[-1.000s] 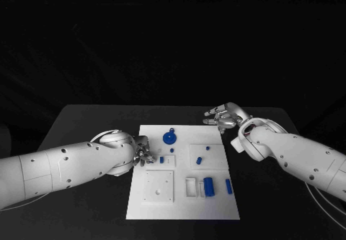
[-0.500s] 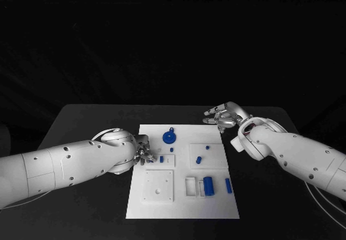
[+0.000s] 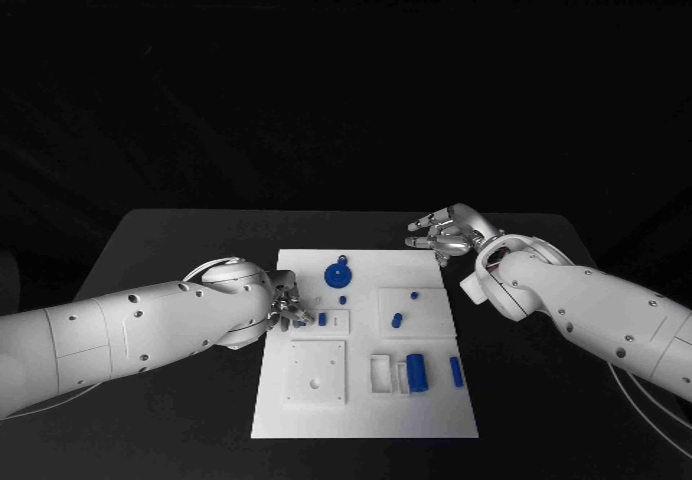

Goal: Assemble the parts on the task board

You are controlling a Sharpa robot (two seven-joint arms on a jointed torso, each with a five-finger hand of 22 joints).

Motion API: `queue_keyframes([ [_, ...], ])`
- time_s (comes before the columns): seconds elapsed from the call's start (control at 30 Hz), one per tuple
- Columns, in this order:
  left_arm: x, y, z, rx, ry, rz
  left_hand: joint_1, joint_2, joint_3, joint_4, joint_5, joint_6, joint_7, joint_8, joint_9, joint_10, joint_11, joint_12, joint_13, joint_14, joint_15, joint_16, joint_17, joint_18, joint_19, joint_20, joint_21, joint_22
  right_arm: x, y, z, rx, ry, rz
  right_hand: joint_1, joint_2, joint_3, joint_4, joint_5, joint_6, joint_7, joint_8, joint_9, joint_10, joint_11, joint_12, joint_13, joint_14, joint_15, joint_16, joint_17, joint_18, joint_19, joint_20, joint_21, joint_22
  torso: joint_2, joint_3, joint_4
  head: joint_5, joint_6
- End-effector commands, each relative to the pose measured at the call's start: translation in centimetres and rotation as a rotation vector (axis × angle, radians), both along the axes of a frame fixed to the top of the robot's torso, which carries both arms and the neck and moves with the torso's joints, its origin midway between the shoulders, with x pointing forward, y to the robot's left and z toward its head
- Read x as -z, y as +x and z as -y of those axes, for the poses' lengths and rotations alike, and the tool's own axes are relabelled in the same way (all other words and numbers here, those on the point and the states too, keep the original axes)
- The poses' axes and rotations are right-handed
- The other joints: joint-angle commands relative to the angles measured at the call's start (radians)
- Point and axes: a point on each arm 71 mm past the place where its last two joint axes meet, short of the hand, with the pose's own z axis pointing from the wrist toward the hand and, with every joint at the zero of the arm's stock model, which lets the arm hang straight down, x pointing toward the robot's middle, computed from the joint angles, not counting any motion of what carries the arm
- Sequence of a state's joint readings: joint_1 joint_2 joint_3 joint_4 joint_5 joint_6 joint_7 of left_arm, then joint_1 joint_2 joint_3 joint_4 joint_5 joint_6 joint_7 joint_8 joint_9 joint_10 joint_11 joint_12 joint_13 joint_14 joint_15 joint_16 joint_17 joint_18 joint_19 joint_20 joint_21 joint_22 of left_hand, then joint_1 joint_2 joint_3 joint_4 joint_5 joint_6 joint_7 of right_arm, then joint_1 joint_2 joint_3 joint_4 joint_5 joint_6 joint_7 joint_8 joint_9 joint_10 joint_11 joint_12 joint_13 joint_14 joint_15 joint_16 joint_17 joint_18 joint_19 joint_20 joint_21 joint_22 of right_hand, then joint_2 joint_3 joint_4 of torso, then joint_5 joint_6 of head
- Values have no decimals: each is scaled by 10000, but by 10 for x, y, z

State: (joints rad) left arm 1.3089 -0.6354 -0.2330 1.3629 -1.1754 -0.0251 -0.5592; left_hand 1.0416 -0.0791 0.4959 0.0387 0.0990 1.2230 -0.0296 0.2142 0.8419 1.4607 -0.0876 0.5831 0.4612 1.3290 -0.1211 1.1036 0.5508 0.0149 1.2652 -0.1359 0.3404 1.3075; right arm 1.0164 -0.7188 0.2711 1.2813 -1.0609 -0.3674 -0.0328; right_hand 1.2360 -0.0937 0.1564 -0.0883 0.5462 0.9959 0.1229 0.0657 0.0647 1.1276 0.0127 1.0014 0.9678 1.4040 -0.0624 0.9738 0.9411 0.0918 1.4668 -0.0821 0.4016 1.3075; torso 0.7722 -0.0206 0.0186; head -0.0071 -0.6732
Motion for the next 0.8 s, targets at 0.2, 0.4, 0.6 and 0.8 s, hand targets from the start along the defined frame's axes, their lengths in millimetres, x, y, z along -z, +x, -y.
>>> queue_keyframes([
  [0.2,7,-3,2,47,99,-254,-106,-140,19,324,-51,33,-51,46,37,197,51,31,-11,-9,-17,15,-21,-148,94,-12,-82,197,1,-1,-1,-143,-9,-36,-87,13,-8,42,34,-57,-4,-37,-13,-62,-22,-14,-10,-68,-1,-40,-12,143,322,12,-35,474,0,1,4,-16,-7],
  [0.4,7,-3,2,36,112,-259,-129,-171,-5,354,-59,36,-51,47,37,196,52,31,-11,-10,-17,16,-20,-148,95,-11,-89,198,1,-1,-1,-139,-12,-40,-87,13,-8,42,34,-57,-4,-37,-13,-62,-22,-14,-10,-68,-1,-40,-12,143,322,12,-35,474,-1,-1,-1,-14,-8],
  [0.6,7,-2,1,-8,101,-221,-169,-198,-8,483,-72,44,-53,46,30,196,51,31,-11,-11,-19,15,-23,-149,105,-13,-103,198,1,-1,-1,-139,-12,-41,-87,13,-8,42,34,-57,-4,-37,-13,-62,-22,-14,-10,-68,-1,-40,-12,143,322,12,-35,474,1,-2,3,-30,-3],
  [0.8,7,-1,0,-78,100,-175,-375,-396,-97,904,-385,105,-56,65,26,203,53,33,-11,-10,-15,13,-26,-149,108,-9,-121,198,1,-1,-1,-133,-14,-42,-87,13,-8,42,34,-57,-4,-37,-13,-62,-22,-14,-10,-68,-1,-40,-12,143,322,12,-35,474,2,-6,4,-38,4],
])
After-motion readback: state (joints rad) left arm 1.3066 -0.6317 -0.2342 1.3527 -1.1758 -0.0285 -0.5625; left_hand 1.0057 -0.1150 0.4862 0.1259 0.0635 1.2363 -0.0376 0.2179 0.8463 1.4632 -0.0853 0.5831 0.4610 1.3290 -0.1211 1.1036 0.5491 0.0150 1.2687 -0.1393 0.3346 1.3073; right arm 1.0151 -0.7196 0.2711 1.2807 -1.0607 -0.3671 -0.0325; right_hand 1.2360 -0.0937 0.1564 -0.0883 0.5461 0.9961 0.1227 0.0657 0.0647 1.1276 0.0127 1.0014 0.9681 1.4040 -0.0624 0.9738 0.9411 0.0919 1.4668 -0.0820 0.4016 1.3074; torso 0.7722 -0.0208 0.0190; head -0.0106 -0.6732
